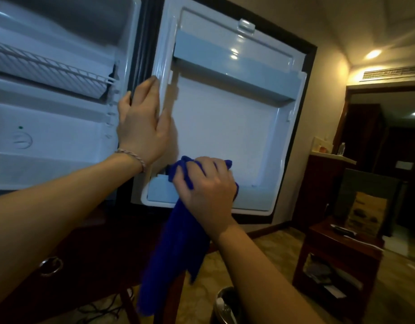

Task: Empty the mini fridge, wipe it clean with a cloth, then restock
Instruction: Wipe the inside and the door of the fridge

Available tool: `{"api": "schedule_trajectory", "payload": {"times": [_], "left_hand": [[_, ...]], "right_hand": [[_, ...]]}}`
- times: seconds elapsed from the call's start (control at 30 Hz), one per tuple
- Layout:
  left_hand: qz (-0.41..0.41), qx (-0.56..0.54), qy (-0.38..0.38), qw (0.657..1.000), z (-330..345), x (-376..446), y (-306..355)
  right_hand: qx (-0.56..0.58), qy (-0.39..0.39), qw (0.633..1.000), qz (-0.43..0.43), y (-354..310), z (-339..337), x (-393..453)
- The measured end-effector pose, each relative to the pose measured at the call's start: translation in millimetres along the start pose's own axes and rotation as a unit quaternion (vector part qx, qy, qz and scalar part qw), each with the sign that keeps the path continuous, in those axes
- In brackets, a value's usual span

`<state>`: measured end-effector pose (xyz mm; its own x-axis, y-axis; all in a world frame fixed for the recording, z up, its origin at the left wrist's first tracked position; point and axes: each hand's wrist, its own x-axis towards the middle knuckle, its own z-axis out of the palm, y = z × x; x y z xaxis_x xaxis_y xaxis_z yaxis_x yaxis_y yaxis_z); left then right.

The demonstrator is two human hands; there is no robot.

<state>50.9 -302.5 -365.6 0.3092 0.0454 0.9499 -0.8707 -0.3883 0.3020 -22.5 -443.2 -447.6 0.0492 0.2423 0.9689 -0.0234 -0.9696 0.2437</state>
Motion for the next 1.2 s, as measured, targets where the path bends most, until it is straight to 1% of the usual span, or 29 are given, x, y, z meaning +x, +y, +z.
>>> {"api": "schedule_trajectory", "payload": {"times": [0.07,0.13,0.2,0.3,0.37,0.43,0.5,0.63,0.8,0.87,0.93,1.03,1.1,1.2], "left_hand": [[-0.005,-0.004,-0.002,1.0,-2,0,1],[-0.014,-0.012,-0.001,1.0,-4,-1,2],[-0.015,-0.02,-0.002,1.0,-3,-2,1],[-0.017,-0.024,-0.003,1.0,-4,-1,-3],[-0.014,-0.026,-0.005,1.0,-5,0,-4],[-0.007,-0.031,-0.002,0.999,-6,1,-3],[-0.007,-0.036,0.002,0.999,-6,0,-3],[-0.004,-0.033,0.02,0.999,-3,0,-3],[0.004,-0.032,0.032,0.999,0,0,-4],[0.003,-0.03,0.035,0.999,1,-1,-3],[0.004,-0.026,0.036,0.999,2,-1,-2],[-0.003,-0.019,0.034,0.999,4,-1,-2],[-0.014,-0.018,0.033,0.999,5,-2,-1],[-0.018,-0.012,0.03,0.999,8,-2,-1]], "right_hand": [[0.006,-0.034,0.999,-0.002,11,-3,2],[0.032,-0.037,0.998,0.033,26,-10,13],[0.035,0.006,0.997,0.065,42,-17,33],[-0.011,0.078,0.994,0.072,60,-22,71],[-0.04,0.111,0.991,0.058,66,-17,90],[-0.076,0.12,0.99,0.021,64,-8,95],[-0.109,0.105,0.988,-0.006,58,0,91],[-0.12,0.057,0.991,0.007,47,2,85],[-0.129,-0.078,0.986,-0.07,57,-8,67],[-0.144,-0.102,0.981,-0.079,67,-11,63],[-0.155,-0.1,0.979,-0.084,74,-8,65],[-0.146,-0.068,0.983,-0.084,77,1,69],[-0.122,-0.049,0.989,-0.066,76,8,74],[-0.085,-0.023,0.996,-0.015,70,16,83]]}}
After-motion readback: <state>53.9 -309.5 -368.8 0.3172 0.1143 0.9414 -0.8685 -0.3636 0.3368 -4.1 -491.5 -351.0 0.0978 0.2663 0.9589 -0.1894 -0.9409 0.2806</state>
